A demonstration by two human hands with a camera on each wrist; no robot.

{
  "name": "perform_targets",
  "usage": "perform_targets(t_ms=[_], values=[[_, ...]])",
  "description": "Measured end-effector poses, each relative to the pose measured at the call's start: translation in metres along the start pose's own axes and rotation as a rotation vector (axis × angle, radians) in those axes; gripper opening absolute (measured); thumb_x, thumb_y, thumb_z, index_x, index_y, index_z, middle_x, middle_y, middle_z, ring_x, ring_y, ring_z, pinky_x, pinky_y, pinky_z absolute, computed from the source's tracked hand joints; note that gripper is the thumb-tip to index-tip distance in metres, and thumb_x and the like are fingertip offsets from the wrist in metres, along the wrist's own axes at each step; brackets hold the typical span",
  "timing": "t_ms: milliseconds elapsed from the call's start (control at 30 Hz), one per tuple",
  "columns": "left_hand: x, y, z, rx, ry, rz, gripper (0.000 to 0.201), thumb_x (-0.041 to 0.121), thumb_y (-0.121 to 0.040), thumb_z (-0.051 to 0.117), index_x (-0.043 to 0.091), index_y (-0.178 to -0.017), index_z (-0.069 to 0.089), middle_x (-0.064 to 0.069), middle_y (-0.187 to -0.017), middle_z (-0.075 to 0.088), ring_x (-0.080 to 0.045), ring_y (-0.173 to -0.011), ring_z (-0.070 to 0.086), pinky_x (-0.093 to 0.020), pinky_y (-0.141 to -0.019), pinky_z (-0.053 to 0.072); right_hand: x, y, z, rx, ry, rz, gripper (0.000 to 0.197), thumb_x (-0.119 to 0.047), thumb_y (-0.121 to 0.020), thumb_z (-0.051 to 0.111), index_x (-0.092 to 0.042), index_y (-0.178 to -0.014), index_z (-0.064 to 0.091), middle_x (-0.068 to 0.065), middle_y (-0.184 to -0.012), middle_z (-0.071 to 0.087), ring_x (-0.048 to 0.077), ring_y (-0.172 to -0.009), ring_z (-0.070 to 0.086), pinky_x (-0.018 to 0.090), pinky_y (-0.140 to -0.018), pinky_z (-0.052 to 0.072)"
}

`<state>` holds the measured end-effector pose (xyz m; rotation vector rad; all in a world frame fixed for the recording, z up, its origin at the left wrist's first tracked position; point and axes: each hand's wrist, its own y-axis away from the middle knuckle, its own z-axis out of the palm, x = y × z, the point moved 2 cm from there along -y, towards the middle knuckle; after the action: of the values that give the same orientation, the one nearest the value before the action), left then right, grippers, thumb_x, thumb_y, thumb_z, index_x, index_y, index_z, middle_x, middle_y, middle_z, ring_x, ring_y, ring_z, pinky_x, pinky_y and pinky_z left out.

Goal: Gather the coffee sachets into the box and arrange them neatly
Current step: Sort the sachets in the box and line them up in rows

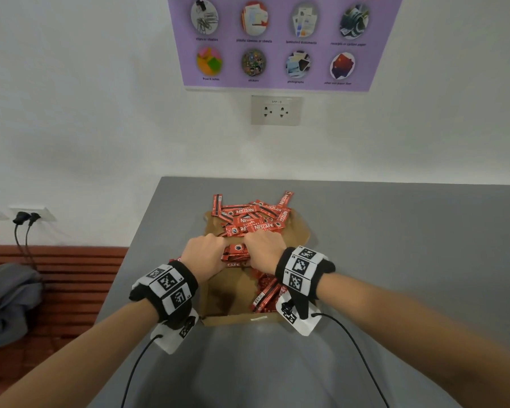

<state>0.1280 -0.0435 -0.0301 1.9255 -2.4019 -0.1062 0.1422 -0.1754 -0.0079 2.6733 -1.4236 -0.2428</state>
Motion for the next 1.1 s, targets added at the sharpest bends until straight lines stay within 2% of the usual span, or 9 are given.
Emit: perform_targets(t_ms=[267, 367, 467, 567, 667, 767, 867, 967, 1100], values=[[-0.001, -0.002, 0.005, -0.005, 0.02, 0.035, 0.04, 0.053, -0.088, 0.052, 0.019, -0.109, 0.058, 0.0, -0.104, 0.066, -0.021, -0.089, 0.064, -0.029, -0.074, 0.05, 0.003, -0.004, 0.002, 0.033, -0.005, 0.026, 0.016, -0.015, -0.087, 0.06, -0.007, -0.101, 0.057, 0.007, -0.097, 0.063, 0.027, -0.088, 0.061, 0.032, -0.064, 0.043], [-0.002, 0.001, -0.002, 0.011, 0.102, 0.012, 0.031, 0.043, -0.089, 0.055, 0.017, -0.105, 0.058, 0.0, -0.1, 0.066, -0.02, -0.085, 0.063, -0.026, -0.068, 0.048, 0.005, -0.005, 0.001, 0.087, -0.084, 0.05, 0.015, -0.021, -0.087, 0.061, -0.01, -0.097, 0.057, 0.005, -0.093, 0.063, 0.025, -0.085, 0.062, 0.034, -0.068, 0.05], [-0.003, 0.008, -0.024, 0.136, 0.402, -0.046, 0.005, 0.017, -0.088, 0.056, 0.014, -0.09, 0.052, 0.002, -0.081, 0.058, -0.019, -0.07, 0.055, -0.019, -0.058, 0.038, 0.013, -0.002, -0.006, 0.177, -0.236, 0.075, 0.019, -0.027, -0.086, 0.063, -0.013, -0.096, 0.055, 0.004, -0.089, 0.064, 0.023, -0.08, 0.062, 0.034, -0.068, 0.051], [-0.002, 0.011, -0.042, 0.26, 0.744, -0.061, 0.008, 0.004, -0.091, 0.049, 0.01, -0.086, 0.053, 0.002, -0.073, 0.054, -0.014, -0.064, 0.052, -0.013, -0.052, 0.037, 0.019, 0.01, -0.012, 0.223, -0.355, 0.056, 0.02, -0.027, -0.087, 0.063, -0.014, -0.101, 0.056, 0.0, -0.089, 0.065, 0.019, -0.079, 0.062, 0.03, -0.067, 0.051], [0.005, 0.017, -0.048, 0.344, 1.014, -0.056, 0.024, 0.0, -0.095, 0.039, 0.008, -0.086, 0.06, 0.004, -0.077, 0.057, 0.001, -0.056, 0.051, -0.01, -0.053, 0.039, 0.022, 0.022, -0.015, 0.339, -0.576, 0.012, 0.02, -0.022, -0.089, 0.06, -0.014, -0.106, 0.058, -0.003, -0.091, 0.067, 0.013, -0.078, 0.063, 0.024, -0.068, 0.049], [0.01, 0.019, -0.046, 0.32, 1.229, 0.004, 0.021, 0.004, -0.097, 0.041, 0.009, -0.092, 0.061, -0.001, -0.094, 0.058, -0.002, -0.056, 0.048, -0.011, -0.05, 0.037, 0.025, 0.029, -0.018, 0.453, -0.719, -0.029, 0.035, -0.022, -0.088, 0.062, -0.016, -0.122, 0.055, -0.003, -0.106, 0.067, 0.008, -0.094, 0.063, 0.017, -0.08, 0.046], [0.013, 0.021, -0.048, 0.263, 1.487, 0.061, 0.016, 0.0, -0.096, 0.042, 0.002, -0.096, 0.058, 0.0, -0.09, 0.056, -0.003, -0.051, 0.044, -0.014, -0.047, 0.037, 0.025, 0.033, -0.019, 0.405, -0.758, -0.086, 0.039, -0.024, -0.088, 0.063, -0.018, -0.126, 0.054, -0.004, -0.111, 0.066, 0.005, -0.099, 0.061, 0.016, -0.085, 0.045], [0.012, 0.022, -0.05, 0.277, 1.467, 0.099, 0.015, -0.002, -0.094, 0.044, 0.007, -0.095, 0.056, -0.002, -0.09, 0.053, -0.004, -0.055, 0.045, -0.016, -0.051, 0.042, 0.022, 0.036, -0.017, 0.308, -0.795, -0.136, 0.021, -0.022, -0.087, 0.064, -0.014, -0.107, 0.065, -0.001, -0.097, 0.07, 0.007, -0.086, 0.063, 0.018, -0.079, 0.048], [0.002, 0.02, -0.043, 0.317, 1.102, 0.058, 0.013, 0.014, -0.093, 0.054, 0.017, -0.102, 0.062, 0.003, -0.102, 0.062, -0.008, -0.09, 0.06, -0.018, -0.075, 0.05, 0.024, 0.038, -0.016, 0.309, -0.785, -0.098, 0.024, -0.022, -0.086, 0.066, -0.014, -0.109, 0.066, -0.002, -0.102, 0.07, 0.005, -0.093, 0.063, 0.024, -0.086, 0.051]])
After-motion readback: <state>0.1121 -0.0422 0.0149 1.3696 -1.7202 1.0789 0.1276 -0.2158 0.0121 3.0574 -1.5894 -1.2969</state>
